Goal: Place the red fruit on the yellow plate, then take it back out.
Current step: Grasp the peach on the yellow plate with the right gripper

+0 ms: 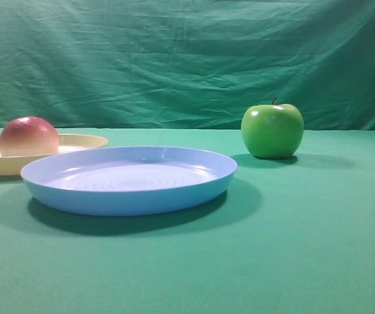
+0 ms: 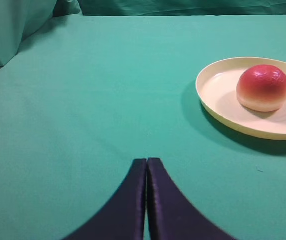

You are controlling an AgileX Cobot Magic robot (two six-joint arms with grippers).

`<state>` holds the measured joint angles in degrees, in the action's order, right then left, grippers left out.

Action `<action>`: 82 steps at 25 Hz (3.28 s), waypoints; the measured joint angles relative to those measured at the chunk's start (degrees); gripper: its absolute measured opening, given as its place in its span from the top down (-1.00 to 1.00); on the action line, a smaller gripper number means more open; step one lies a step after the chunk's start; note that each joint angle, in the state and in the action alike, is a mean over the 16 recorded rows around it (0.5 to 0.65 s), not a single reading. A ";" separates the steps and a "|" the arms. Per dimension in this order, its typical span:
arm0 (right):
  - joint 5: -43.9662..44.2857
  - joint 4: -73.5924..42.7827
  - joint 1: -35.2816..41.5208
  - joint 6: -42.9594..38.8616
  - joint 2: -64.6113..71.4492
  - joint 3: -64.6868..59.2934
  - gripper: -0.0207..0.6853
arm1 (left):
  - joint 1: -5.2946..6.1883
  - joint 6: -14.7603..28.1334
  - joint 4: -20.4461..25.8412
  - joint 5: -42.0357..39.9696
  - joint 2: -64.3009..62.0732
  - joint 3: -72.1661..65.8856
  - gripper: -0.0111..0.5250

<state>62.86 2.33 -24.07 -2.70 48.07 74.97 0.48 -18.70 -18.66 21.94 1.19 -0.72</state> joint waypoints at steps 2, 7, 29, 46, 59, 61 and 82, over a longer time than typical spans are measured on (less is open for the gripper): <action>-2.94 0.38 3.06 -0.02 -3.82 -4.06 0.94 | 0.00 0.00 0.00 0.00 0.00 0.00 0.96; -11.02 1.10 10.24 0.02 -13.17 -14.95 0.94 | 0.00 0.00 0.00 0.00 0.00 0.00 0.96; -31.98 1.27 19.93 3.29 -45.49 -59.73 0.94 | 0.00 0.00 0.00 0.00 0.00 0.00 0.96; -41.27 1.78 19.95 3.43 -48.75 -76.33 0.94 | 0.00 0.00 0.00 0.00 0.00 0.00 0.96; -46.50 2.62 19.95 3.38 -47.68 -74.73 0.94 | 0.00 0.00 0.00 0.00 0.00 0.00 0.96; -46.99 2.78 19.95 3.36 -46.46 -72.96 0.94 | 0.00 0.00 0.00 0.00 0.00 0.00 0.96; -33.24 11.27 9.65 11.25 -8.46 -33.65 0.94 | 0.00 0.00 0.00 0.00 0.00 0.00 0.96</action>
<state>29.62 13.60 -14.41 8.55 39.61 41.32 0.48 -18.70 -18.66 21.94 1.19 -0.72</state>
